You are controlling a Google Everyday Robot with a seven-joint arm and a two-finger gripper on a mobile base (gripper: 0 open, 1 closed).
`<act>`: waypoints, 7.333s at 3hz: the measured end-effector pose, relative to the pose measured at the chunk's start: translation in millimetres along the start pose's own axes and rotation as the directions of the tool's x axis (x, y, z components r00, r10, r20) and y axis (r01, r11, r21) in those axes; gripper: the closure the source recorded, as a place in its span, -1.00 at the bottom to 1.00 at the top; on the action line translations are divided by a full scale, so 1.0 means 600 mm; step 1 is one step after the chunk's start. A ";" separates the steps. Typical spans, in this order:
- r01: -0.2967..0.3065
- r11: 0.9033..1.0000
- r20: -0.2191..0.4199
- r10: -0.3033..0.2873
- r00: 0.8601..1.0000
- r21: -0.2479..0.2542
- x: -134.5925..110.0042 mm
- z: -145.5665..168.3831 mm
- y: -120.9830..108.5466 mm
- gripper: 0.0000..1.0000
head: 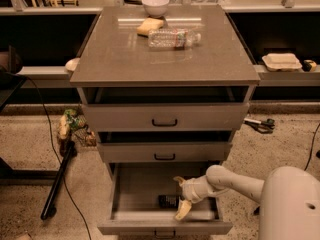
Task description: Pick rxbar chocolate from bottom drawer and place on counter
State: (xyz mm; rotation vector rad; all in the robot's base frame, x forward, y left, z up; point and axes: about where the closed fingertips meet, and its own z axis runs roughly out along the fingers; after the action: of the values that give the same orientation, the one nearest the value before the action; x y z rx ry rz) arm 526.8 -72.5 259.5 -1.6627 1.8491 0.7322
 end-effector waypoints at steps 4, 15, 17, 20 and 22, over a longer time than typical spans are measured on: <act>-0.012 0.998 -0.015 0.013 1.000 0.057 0.064 0.109 -0.093 -1.00; 0.166 0.978 -0.135 -0.149 0.980 0.126 0.028 0.038 -0.091 1.00; 0.215 0.972 -0.118 -0.204 0.972 0.095 -0.006 0.003 -0.066 1.00; 0.478 0.873 -0.032 -0.477 0.878 0.091 -0.228 -0.217 0.059 1.00; 0.503 0.858 -0.031 -0.502 0.864 0.109 -0.253 -0.245 0.062 1.00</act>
Offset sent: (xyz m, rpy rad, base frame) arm 0.0682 0.0155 -0.0811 0.0268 -0.0425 -0.0627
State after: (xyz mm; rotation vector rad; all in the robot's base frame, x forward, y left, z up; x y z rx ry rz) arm 498.2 -67.0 471.7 -1.9497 1.3266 0.3909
